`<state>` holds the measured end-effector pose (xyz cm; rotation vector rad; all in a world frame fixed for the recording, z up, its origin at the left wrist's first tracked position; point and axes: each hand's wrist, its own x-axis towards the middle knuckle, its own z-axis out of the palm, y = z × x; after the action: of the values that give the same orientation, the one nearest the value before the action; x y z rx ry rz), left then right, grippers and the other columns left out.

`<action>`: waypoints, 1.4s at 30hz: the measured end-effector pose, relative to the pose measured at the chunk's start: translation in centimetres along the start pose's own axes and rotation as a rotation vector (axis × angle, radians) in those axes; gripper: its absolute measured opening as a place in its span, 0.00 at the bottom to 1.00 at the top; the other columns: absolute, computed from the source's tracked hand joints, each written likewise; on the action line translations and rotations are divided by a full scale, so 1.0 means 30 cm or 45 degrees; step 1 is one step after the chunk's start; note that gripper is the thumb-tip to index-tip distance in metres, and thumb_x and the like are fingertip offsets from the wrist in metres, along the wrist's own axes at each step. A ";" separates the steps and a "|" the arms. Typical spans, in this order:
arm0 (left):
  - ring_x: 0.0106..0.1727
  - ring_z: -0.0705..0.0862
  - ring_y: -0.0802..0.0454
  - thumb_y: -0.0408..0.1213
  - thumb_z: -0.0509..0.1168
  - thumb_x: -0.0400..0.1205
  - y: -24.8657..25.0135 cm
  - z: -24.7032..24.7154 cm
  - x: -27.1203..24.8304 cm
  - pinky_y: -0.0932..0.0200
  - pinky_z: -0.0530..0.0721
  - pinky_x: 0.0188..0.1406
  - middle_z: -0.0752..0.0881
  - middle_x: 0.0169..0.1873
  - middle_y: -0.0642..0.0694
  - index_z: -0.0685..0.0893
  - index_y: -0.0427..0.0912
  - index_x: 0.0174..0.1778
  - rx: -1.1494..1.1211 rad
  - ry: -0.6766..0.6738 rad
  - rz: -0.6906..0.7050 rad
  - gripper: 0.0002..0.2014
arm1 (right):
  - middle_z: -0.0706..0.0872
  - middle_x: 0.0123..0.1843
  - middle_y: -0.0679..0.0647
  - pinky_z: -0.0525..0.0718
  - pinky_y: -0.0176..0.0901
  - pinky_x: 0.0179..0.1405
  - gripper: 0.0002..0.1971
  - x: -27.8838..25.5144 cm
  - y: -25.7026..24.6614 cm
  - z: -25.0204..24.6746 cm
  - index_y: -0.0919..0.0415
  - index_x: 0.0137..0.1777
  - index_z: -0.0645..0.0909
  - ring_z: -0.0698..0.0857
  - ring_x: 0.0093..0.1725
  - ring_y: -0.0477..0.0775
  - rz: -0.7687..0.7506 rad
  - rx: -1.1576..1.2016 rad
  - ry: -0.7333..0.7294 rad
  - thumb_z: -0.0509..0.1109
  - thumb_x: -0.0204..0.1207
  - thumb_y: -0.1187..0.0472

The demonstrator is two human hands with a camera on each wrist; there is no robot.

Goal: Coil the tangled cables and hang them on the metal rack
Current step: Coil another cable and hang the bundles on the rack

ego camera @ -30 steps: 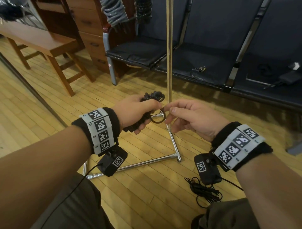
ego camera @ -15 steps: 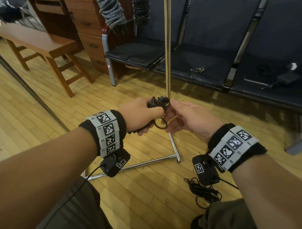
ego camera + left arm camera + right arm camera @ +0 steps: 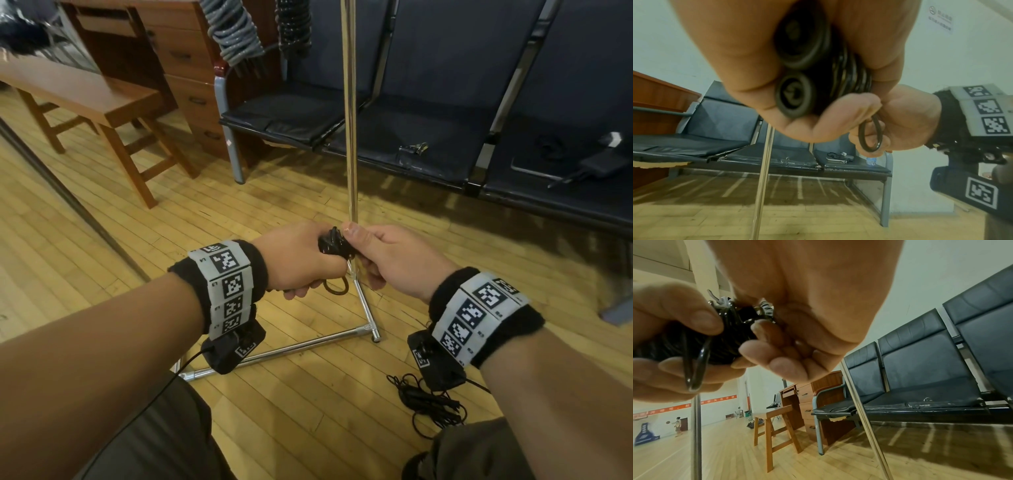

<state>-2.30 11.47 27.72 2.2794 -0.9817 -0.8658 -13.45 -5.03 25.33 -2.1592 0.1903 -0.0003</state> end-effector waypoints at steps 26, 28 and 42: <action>0.24 0.81 0.49 0.47 0.73 0.83 -0.070 -0.002 -0.006 0.57 0.83 0.21 0.83 0.30 0.43 0.87 0.42 0.44 -0.980 0.032 0.124 0.11 | 0.81 0.27 0.49 0.82 0.46 0.32 0.18 0.000 -0.041 0.050 0.61 0.41 0.81 0.81 0.26 0.49 0.107 0.349 -0.137 0.64 0.90 0.51; 0.24 0.79 0.50 0.47 0.75 0.83 -0.074 -0.003 -0.006 0.58 0.81 0.20 0.82 0.30 0.45 0.84 0.41 0.52 -1.048 0.095 0.096 0.14 | 0.80 0.27 0.53 0.85 0.61 0.42 0.20 0.003 -0.036 0.039 0.61 0.41 0.81 0.79 0.26 0.51 0.101 0.240 -0.090 0.63 0.89 0.48; 0.24 0.77 0.51 0.58 0.81 0.78 -0.115 0.025 -0.092 0.58 0.79 0.20 0.81 0.32 0.44 0.84 0.48 0.58 -1.267 0.098 0.093 0.23 | 0.87 0.30 0.54 0.87 0.50 0.36 0.16 -0.004 -0.042 0.025 0.62 0.44 0.84 0.85 0.27 0.53 0.090 0.275 -0.041 0.65 0.89 0.52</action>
<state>-2.77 15.55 25.92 1.3970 -0.4205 -0.9368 -13.34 -3.71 25.95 -1.9351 0.2373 0.0521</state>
